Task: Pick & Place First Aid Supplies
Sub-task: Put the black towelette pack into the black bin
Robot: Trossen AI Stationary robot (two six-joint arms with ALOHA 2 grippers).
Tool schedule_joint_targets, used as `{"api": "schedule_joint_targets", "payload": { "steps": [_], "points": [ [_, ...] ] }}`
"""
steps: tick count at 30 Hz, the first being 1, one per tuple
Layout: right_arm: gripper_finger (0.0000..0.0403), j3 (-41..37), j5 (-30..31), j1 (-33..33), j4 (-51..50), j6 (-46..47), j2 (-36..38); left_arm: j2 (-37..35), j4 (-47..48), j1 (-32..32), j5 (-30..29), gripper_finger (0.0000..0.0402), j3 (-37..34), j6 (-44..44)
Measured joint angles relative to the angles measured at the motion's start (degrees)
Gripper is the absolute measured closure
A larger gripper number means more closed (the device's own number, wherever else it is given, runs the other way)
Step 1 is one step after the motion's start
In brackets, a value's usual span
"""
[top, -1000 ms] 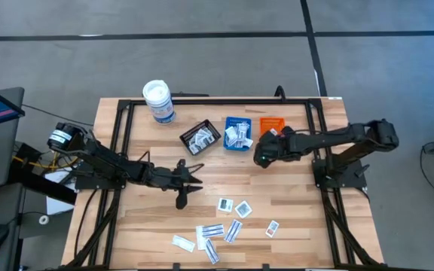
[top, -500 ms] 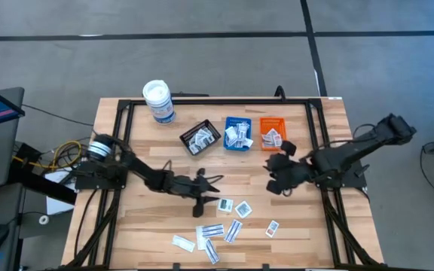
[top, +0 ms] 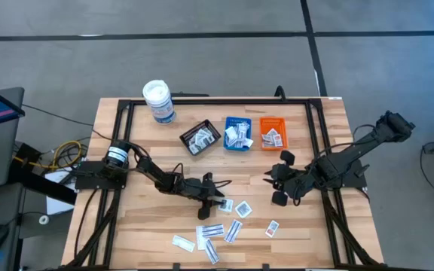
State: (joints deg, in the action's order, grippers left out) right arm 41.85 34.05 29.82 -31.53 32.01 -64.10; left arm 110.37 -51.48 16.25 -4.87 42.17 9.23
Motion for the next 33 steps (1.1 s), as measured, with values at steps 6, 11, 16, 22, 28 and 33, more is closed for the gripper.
{"api": "schedule_joint_targets", "payload": {
  "steps": [6, 11, 16, 22, 28, 33],
  "points": [
    [0.031, 0.0, -0.1, 0.0, 0.8, 0.0, 0.0, 0.2, 0.5, -0.2, 0.2, 0.027, 0.0, -0.4],
    [0.031, 0.0, -0.1, 0.0, 0.8, 0.0, 0.0, 1.8, 1.3, -0.3, -0.4, 0.0342, 0.2, -1.3],
    [0.031, 0.0, 0.1, 0.0, 0.8, 0.0, 0.0, 2.2, 0.3, -1.0, -0.7, 0.0392, 0.1, -1.5],
    [0.031, 0.0, 0.1, 0.0, 0.7, 0.0, 0.0, 2.1, -2.9, -1.6, -0.5, 0.0396, 0.0, -1.5],
    [0.031, 0.0, 0.2, 0.0, 0.7, 0.0, 0.0, -0.4, -2.0, -1.5, -3.7, 0.0396, -0.2, -4.2],
    [0.031, 0.0, 0.2, 0.0, 0.7, 0.0, 0.0, -3.6, -2.1, -2.1, -6.1, 0.0396, -0.6, -8.1]
  ]
}}
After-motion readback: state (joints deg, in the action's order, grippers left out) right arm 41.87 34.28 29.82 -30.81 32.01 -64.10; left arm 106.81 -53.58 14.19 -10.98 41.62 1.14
